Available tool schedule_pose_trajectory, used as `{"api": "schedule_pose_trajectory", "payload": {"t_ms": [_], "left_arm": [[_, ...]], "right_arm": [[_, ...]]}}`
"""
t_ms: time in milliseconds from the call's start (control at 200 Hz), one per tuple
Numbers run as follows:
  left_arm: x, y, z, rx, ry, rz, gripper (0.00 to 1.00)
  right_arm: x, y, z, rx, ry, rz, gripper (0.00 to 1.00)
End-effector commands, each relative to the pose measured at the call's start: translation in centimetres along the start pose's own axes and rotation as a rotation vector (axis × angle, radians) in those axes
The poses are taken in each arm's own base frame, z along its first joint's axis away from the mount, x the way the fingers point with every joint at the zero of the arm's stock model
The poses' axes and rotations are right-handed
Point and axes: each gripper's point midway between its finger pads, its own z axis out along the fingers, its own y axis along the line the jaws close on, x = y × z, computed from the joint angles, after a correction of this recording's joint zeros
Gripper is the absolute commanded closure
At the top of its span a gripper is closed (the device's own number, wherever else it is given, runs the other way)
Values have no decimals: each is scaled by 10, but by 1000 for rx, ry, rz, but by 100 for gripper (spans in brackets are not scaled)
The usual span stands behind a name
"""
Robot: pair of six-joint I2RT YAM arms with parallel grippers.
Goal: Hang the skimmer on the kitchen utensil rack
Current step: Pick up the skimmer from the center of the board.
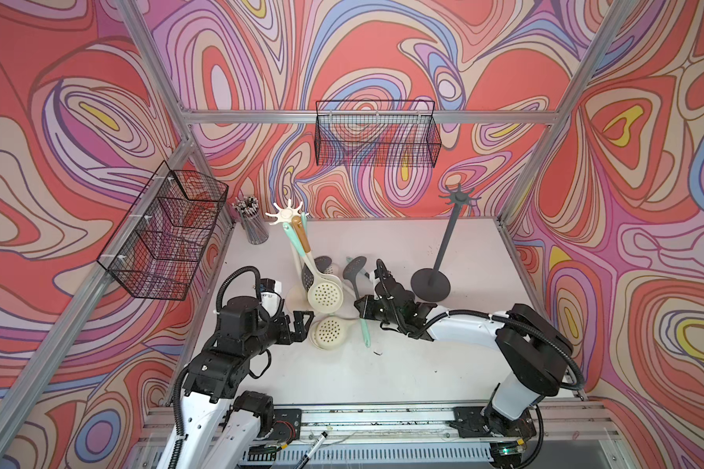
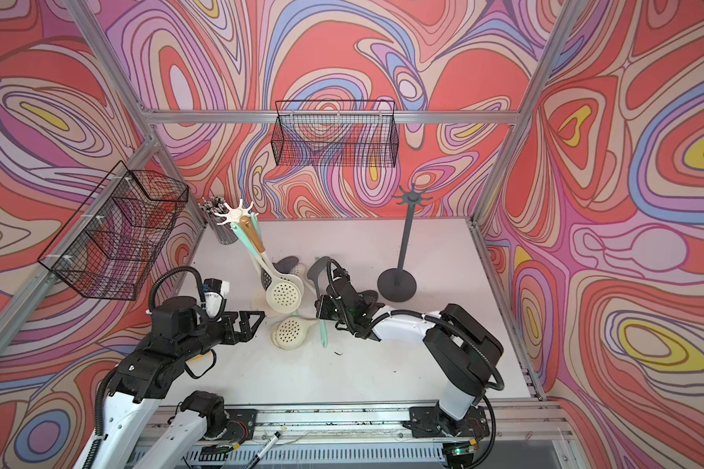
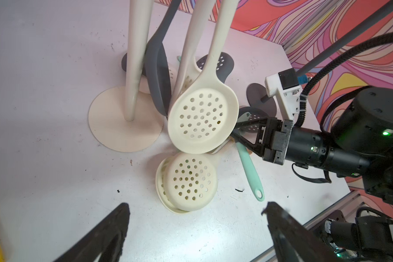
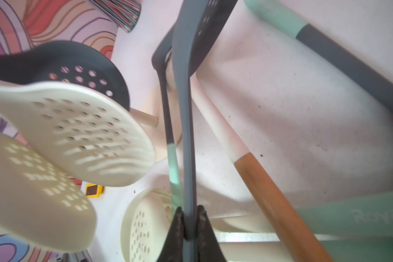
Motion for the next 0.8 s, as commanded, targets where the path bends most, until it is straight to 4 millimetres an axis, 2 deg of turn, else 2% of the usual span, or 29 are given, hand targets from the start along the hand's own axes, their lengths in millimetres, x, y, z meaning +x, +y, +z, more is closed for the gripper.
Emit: {"api": "schedule_pose_trajectory", "payload": {"t_ms": [0,205,351,481,791], "left_arm": [[-4,-17,-4,93,-25,48,6],[-5,-49,-19,266,-59,174,6],[-6,-78,-40,417,-115,313,4],[-10,-97,-58,503,-180,414,2],[-34,-126,-86,614,-315,490,2]], "right_arm": [[-10,0,-13,8,-15,36,93],[-24,0,-36,18,-31,82,95],[-33,-5,-56,19,-60,123,95],[-41,-7,-71,19,-77,172,95],[-60,1,-104,-7,-118,272,96]]}}
